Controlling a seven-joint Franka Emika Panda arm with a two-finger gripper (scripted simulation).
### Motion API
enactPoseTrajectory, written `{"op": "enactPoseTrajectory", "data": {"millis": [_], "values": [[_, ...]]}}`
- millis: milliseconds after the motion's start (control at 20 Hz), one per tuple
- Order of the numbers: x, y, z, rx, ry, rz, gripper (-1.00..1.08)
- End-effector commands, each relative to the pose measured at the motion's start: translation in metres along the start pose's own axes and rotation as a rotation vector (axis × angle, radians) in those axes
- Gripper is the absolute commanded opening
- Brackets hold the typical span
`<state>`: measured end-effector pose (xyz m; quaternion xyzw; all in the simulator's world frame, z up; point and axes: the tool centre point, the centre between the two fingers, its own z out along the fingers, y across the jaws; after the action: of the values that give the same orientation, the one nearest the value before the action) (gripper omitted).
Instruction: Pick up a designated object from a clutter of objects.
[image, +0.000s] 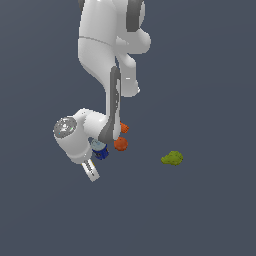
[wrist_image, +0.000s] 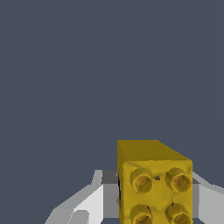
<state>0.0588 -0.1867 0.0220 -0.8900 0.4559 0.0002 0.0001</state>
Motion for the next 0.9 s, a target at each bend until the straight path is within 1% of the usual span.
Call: {"op": "enactPoseTrajectory", "data": {"millis": [0, 450, 850], "values": [[0.0, 0.0, 0.0, 0.0, 0.0, 0.0, -1.0], [-0.006, 0.0, -0.007, 0.0, 0.0, 0.0, -1.0], [-0.03, -0.002, -0.036, 0.001, 0.0, 0.0, -1.0]]}}
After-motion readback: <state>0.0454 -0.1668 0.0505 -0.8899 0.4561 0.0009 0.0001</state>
